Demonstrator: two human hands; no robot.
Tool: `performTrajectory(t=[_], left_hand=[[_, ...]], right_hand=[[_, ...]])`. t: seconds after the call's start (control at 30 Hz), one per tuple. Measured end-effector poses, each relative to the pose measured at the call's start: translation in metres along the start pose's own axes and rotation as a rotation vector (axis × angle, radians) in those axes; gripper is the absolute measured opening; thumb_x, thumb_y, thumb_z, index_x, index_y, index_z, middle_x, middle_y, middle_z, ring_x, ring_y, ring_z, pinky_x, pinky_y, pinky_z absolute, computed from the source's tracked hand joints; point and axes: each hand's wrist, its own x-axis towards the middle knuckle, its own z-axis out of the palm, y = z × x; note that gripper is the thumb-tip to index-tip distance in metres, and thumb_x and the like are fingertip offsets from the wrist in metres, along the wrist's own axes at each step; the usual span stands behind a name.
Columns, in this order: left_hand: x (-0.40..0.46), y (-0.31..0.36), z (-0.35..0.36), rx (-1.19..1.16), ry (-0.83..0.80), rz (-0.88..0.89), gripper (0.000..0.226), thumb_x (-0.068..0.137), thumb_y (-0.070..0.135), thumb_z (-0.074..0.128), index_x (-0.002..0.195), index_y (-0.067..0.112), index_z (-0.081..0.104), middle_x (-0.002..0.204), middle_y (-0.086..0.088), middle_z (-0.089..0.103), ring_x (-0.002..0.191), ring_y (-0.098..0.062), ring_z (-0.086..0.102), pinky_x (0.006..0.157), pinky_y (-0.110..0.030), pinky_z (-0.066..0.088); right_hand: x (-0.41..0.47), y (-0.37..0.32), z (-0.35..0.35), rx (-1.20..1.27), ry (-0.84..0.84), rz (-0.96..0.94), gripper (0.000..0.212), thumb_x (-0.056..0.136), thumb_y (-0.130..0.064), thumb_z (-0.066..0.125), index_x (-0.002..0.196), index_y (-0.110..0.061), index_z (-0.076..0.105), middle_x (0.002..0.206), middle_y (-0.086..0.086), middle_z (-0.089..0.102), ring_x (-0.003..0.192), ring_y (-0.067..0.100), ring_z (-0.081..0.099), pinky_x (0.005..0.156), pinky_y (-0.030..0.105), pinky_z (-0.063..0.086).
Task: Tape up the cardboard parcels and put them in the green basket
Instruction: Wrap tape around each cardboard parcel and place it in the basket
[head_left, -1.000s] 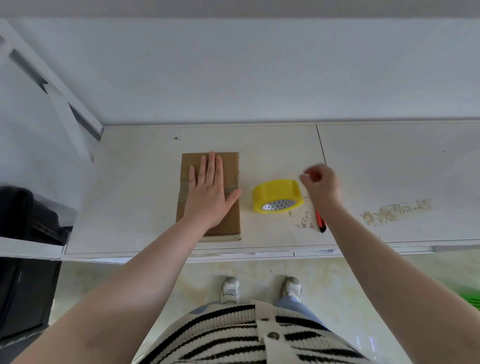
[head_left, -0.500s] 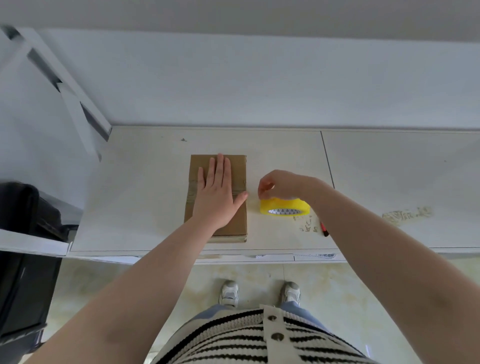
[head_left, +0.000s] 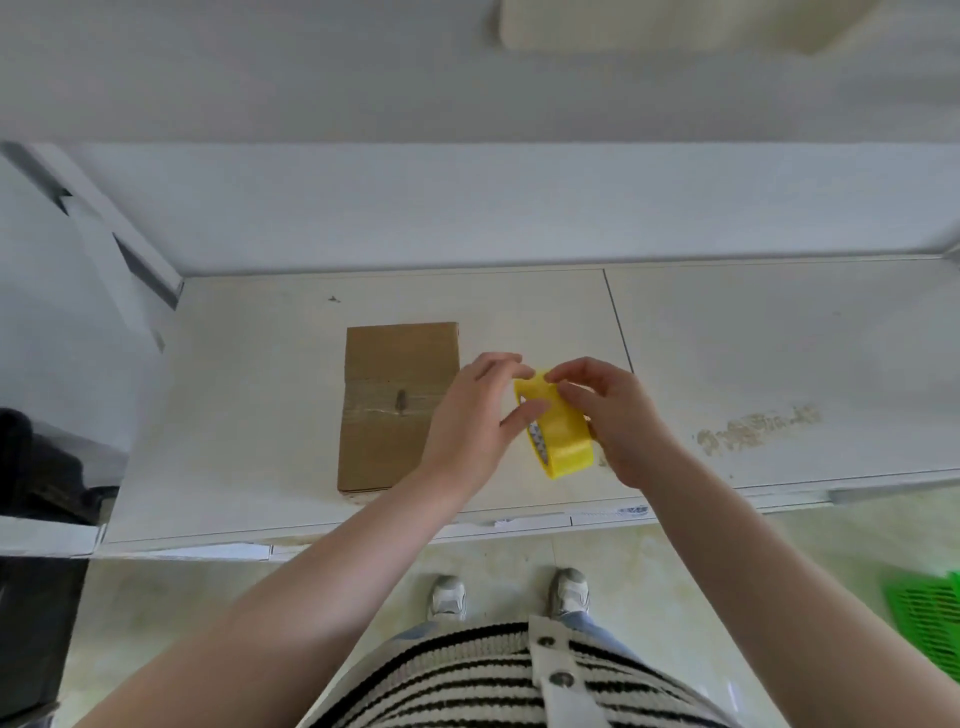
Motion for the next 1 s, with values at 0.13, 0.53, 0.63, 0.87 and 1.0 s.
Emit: performTrajectory(t=[0.13, 0.53, 0.63, 0.87, 1.0], left_hand=[[0.006, 0.018, 0.007, -0.230, 0.115, -0.097, 0.010, 0.086, 0.020, 0.076, 0.091, 0.016, 0.068, 0.106, 0.004, 0.064, 0.101, -0.008, 0.062, 0.088, -0.031, 0.053], [0.017, 0.033, -0.006, -0.241, 0.114, -0.149, 0.010, 0.084, 0.010, 0.076, 0.081, 0.010, 0.066, 0.093, 0.003, 0.063, 0.090, -0.009, 0.060, 0.081, -0.022, 0.047], [0.020, 0.032, -0.010, -0.071, 0.101, -0.066, 0.009, 0.085, 0.016, 0.076, 0.084, 0.015, 0.068, 0.095, 0.003, 0.061, 0.091, -0.010, 0.055, 0.079, -0.023, 0.044], [0.024, 0.035, -0.013, -0.093, 0.089, 0.072, 0.020, 0.079, 0.007, 0.080, 0.094, 0.010, 0.067, 0.093, 0.001, 0.060, 0.077, -0.004, 0.059, 0.067, -0.012, 0.045], [0.022, 0.034, -0.011, -0.055, 0.108, 0.111, 0.025, 0.084, 0.012, 0.077, 0.104, 0.014, 0.063, 0.126, 0.003, 0.049, 0.082, 0.000, 0.059, 0.068, -0.017, 0.050]], right_hand=[[-0.009, -0.005, 0.007, 0.130, 0.012, -0.041, 0.031, 0.091, 0.003, 0.056, 0.080, -0.022, 0.071, 0.103, 0.010, 0.069, 0.083, 0.029, 0.062, 0.074, 0.046, 0.048], [-0.006, -0.001, 0.001, 0.222, 0.015, -0.109, 0.026, 0.089, 0.002, 0.064, 0.091, -0.022, 0.073, 0.101, -0.003, 0.072, 0.077, 0.019, 0.069, 0.072, 0.037, 0.055], [-0.005, -0.003, -0.001, 0.261, 0.010, -0.075, 0.019, 0.089, 0.001, 0.065, 0.085, -0.018, 0.069, 0.096, 0.000, 0.071, 0.076, 0.021, 0.068, 0.071, 0.038, 0.055], [-0.002, -0.013, -0.005, 0.415, -0.073, 0.028, 0.013, 0.094, -0.006, 0.059, 0.083, -0.013, 0.061, 0.075, 0.000, 0.067, 0.064, 0.012, 0.064, 0.058, 0.026, 0.054], [0.001, -0.021, -0.008, 0.376, -0.058, 0.036, 0.015, 0.094, -0.007, 0.060, 0.081, -0.013, 0.063, 0.072, 0.000, 0.066, 0.062, 0.012, 0.063, 0.056, 0.026, 0.054]])
